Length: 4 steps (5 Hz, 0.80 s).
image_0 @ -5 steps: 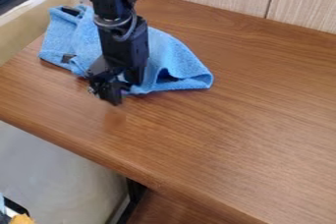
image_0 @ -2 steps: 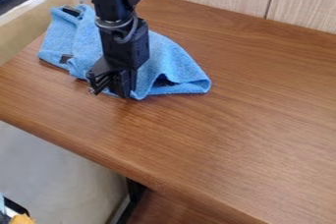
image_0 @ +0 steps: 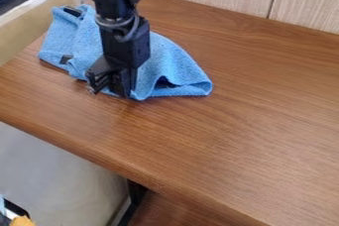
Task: Fold the cloth from bottom to top
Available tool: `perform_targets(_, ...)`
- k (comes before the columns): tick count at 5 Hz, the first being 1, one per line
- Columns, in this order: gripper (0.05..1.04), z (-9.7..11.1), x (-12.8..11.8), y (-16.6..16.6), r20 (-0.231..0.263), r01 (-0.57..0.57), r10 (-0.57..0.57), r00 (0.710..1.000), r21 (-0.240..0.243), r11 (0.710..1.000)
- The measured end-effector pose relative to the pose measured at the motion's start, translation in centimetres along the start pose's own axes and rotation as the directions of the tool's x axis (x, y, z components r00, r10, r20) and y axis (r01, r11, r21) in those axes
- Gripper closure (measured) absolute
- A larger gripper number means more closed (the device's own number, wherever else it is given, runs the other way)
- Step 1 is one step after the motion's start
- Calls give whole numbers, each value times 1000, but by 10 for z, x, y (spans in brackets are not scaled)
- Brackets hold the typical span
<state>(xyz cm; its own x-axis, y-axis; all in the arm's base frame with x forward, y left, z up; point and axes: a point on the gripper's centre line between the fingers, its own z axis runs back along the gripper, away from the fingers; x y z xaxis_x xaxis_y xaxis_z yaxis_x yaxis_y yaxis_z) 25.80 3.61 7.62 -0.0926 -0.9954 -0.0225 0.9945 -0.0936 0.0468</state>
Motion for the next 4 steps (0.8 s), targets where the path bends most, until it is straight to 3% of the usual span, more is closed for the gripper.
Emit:
perform_targets(2,1024,25,-1,8,-10,-6,6,1000,34,999)
perform_targets(4,1024,62,7,59,20,10,-13,1000,153,988)
